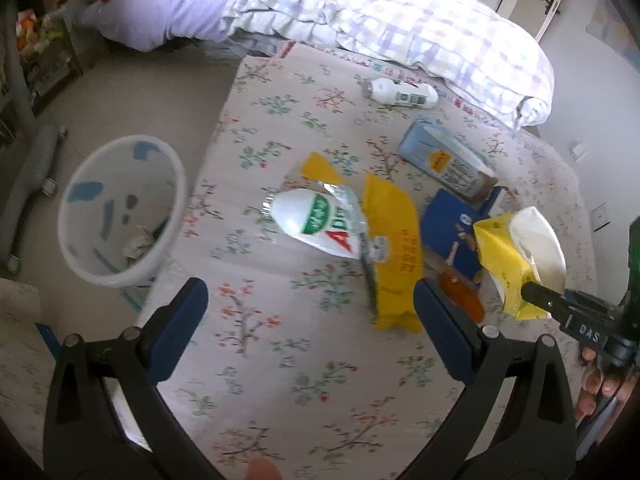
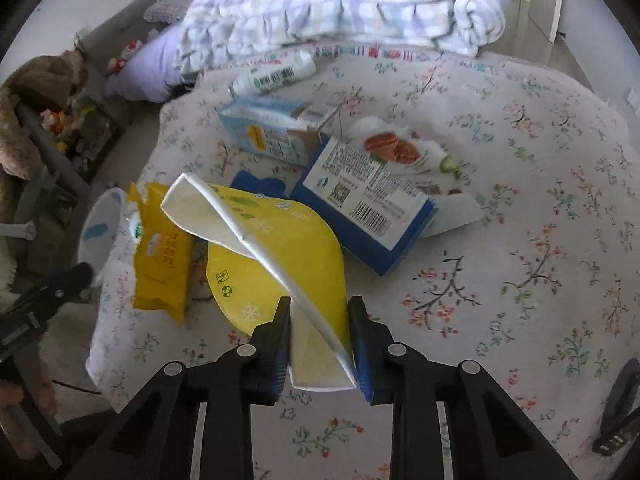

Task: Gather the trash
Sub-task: 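Grasp the yellow-white paper cup with the right tool, then grasp the yellow snack bag with the left tool while the right tool holds the cup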

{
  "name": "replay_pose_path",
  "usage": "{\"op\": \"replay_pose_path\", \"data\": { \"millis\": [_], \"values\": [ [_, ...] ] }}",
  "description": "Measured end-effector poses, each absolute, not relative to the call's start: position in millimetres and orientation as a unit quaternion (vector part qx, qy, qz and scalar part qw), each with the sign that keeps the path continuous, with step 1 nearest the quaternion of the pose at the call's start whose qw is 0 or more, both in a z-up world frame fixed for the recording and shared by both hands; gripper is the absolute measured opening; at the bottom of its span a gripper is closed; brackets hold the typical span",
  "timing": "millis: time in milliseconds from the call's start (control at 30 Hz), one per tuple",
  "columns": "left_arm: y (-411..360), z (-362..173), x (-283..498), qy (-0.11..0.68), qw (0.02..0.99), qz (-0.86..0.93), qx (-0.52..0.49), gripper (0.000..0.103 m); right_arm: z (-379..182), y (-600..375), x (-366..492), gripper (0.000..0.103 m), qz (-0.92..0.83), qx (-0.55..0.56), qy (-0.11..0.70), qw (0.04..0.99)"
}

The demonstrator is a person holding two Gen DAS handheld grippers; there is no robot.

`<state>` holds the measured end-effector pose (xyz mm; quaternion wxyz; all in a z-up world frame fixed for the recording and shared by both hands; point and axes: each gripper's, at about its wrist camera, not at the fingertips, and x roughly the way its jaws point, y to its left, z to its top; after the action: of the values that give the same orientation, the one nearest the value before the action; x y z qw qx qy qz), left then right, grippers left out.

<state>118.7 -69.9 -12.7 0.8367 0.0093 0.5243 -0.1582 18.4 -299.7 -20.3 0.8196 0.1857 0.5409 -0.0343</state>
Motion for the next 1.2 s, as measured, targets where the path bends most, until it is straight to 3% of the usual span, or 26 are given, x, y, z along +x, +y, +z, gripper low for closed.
{"op": "replay_pose_path", "data": {
  "millis": [200,500,700,800,867,967,1200],
  "values": [
    [-93.8,-23.5,116.9,0.539,0.822,-0.182,0.010,0.102,-1.4,-317.0,-2.3,0.028,-0.039,0.202,0.515,0.832],
    [-140.7,-46.9,105.0,0.536,0.812,-0.201,0.115,0.098,-0.9,-337.3,-20.1,0.028,-0.057,0.219,0.512,0.828],
    [-146.2,-57.1,106.9,0.538,0.809,-0.195,0.131,0.088,-5.7,-344.5,-25.1,0.029,-0.063,0.220,0.516,0.825],
    [-146.7,-58.3,108.5,0.535,0.811,-0.198,0.129,0.073,-8.4,-346.5,-26.4,0.029,-0.065,0.224,0.518,0.823],
    [-146.6,-58.9,109.4,0.536,0.810,-0.204,0.124,0.053,-9.3,-347.0,-27.2,0.029,-0.065,0.225,0.518,0.822],
    [-145.0,-60.1,111.0,0.544,0.803,-0.214,0.115,0.036,-8.5,-346.6,-26.9,0.029,-0.064,0.226,0.517,0.823],
    [-132.8,-47.8,110.2,0.545,0.800,-0.238,0.073,0.012,-3.0,-342.8,-23.8,0.029,-0.059,0.224,0.509,0.829]
  ]
}}
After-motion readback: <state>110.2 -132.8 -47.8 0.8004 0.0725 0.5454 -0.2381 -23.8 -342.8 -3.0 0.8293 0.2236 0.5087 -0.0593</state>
